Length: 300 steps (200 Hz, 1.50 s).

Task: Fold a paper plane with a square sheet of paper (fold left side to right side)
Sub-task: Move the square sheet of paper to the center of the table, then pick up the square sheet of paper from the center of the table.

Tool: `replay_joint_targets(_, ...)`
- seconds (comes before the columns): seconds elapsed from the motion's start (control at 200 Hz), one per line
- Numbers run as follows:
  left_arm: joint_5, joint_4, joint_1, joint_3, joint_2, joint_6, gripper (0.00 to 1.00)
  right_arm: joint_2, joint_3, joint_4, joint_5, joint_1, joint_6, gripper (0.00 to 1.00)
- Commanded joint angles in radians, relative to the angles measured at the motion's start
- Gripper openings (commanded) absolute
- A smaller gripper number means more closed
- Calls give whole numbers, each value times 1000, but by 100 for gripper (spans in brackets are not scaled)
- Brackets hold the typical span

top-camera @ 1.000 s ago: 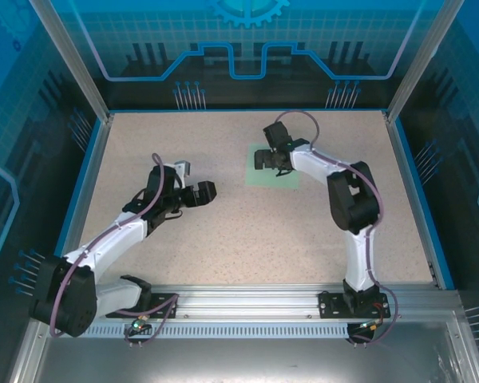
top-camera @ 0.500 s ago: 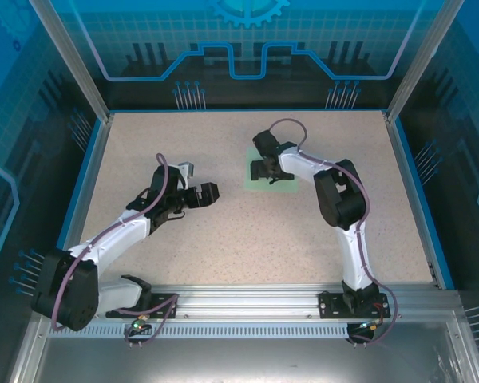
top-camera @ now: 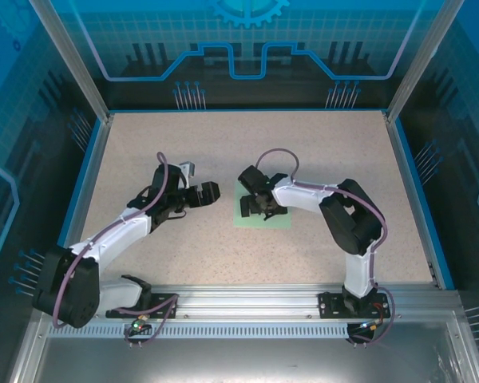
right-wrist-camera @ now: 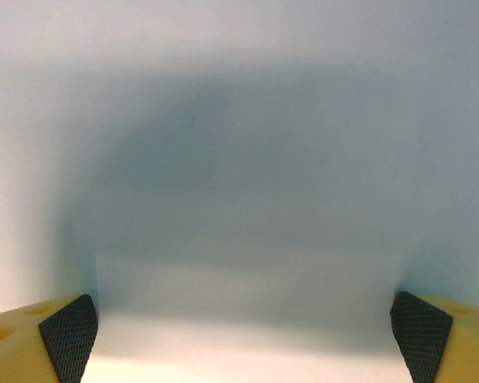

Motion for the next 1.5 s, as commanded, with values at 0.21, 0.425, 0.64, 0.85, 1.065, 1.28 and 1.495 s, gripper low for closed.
replay_joint_targets(0.21, 173, -17, -64, 114, 213, -44, 69, -172, -83, -14, 32, -38, -9, 99)
replay_joint_targets(0.425, 177, -42, -149, 201, 351, -50, 54, -134, -74, 11, -14, -155, -120, 99)
replay_joint_targets(0.64, 171, -22, -191, 193, 419, -79, 47, -10, 46, -4, -44, -218, -197, 99)
replay_joint_targets(0.85, 161, -28, -230, 189, 468, -79, 42, 82, 135, -40, -45, -221, -230, 99)
replay_joint_targets(1.065, 145, -33, -241, 196, 508, -74, 38, 102, 112, -37, -86, -219, -218, 99)
replay_joint_targets(1.28, 117, -30, -242, 195, 541, -67, 34, 52, 13, 10, -182, -187, -189, 99)
replay_joint_targets(1.495, 99, -30, -242, 195, 544, -62, 33, -7, -42, 12, -192, -141, -194, 99)
